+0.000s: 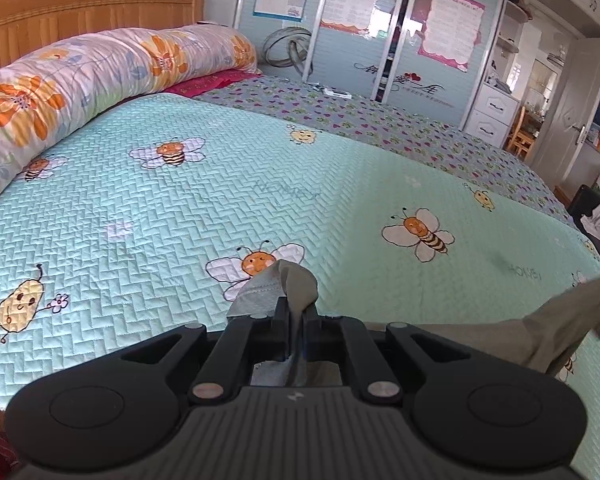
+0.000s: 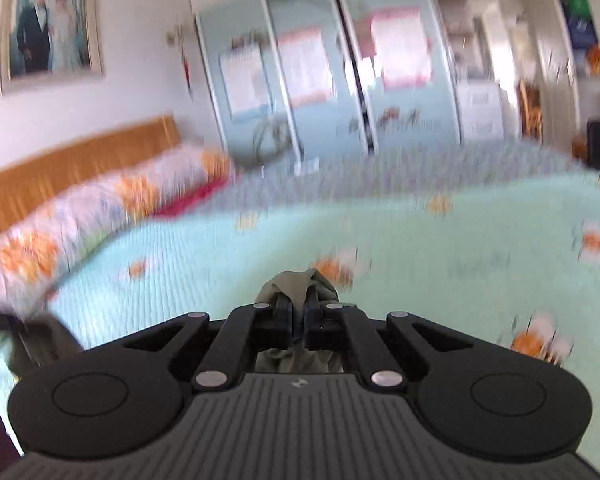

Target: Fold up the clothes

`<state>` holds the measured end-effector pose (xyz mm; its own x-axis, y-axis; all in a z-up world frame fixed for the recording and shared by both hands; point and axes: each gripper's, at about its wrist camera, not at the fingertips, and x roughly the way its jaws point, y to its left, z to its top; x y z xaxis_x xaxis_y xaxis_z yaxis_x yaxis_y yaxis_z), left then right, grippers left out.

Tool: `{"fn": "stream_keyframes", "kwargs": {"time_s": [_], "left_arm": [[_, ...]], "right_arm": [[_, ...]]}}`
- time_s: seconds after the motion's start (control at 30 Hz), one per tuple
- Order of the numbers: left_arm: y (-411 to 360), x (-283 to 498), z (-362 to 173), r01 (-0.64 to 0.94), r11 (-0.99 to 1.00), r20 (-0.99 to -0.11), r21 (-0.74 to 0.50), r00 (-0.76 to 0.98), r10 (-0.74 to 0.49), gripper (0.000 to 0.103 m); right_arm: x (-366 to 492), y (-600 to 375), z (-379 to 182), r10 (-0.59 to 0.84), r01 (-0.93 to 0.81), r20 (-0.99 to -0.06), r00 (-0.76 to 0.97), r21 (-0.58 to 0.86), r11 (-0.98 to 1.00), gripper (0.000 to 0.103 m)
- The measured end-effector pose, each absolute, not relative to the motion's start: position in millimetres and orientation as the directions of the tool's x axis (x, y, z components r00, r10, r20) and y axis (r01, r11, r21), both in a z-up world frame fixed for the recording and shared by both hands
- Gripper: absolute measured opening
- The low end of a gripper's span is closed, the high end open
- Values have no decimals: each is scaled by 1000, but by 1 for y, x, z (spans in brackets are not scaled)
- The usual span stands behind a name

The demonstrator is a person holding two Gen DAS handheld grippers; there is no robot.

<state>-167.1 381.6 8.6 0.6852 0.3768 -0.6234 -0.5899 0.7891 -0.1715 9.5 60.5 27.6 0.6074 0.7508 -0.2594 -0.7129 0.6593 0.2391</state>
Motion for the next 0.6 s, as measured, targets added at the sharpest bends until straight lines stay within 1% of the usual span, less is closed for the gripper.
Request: {"fn": "stream_keyframes", "kwargs": {"time_s": [0.07, 0.1, 0.13, 0.2, 0.3, 0.4, 0.5, 0.6], "left_arm": [[375, -163, 4, -558, 812, -628, -169, 696, 348, 13], [373, -162, 2, -549, 819, -633, -165, 696, 339, 24], [371, -161, 0, -544, 824, -639, -160, 693, 333, 39], [366, -161, -4, -532, 834, -646, -146, 690, 328, 48], [361, -168, -5, -520, 848, -637, -100, 688, 347, 53], [353, -175, -7, -479, 876, -626, -57, 700, 342, 54], [326, -173, -14, -362, 932, -620, -5, 733, 281, 54], [293, -162, -30, -236, 970, -618, 63, 753, 224, 54]], "right_arm": [[7, 45, 58, 762, -725, -176, 623, 236, 647, 4], [6, 39, 69, 762, -727, -149, 630, 232, 647, 4], [6, 35, 75, 759, -723, -134, 638, 234, 649, 4], [6, 27, 81, 749, -712, -118, 651, 245, 658, 4], [16, 21, 74, 721, -673, -147, 677, 274, 687, 4], [25, 20, 59, 692, -624, -200, 694, 312, 716, 4], [24, 21, 51, 676, -604, -214, 705, 319, 730, 4], [19, 27, 53, 679, -609, -209, 704, 314, 728, 4]]}}
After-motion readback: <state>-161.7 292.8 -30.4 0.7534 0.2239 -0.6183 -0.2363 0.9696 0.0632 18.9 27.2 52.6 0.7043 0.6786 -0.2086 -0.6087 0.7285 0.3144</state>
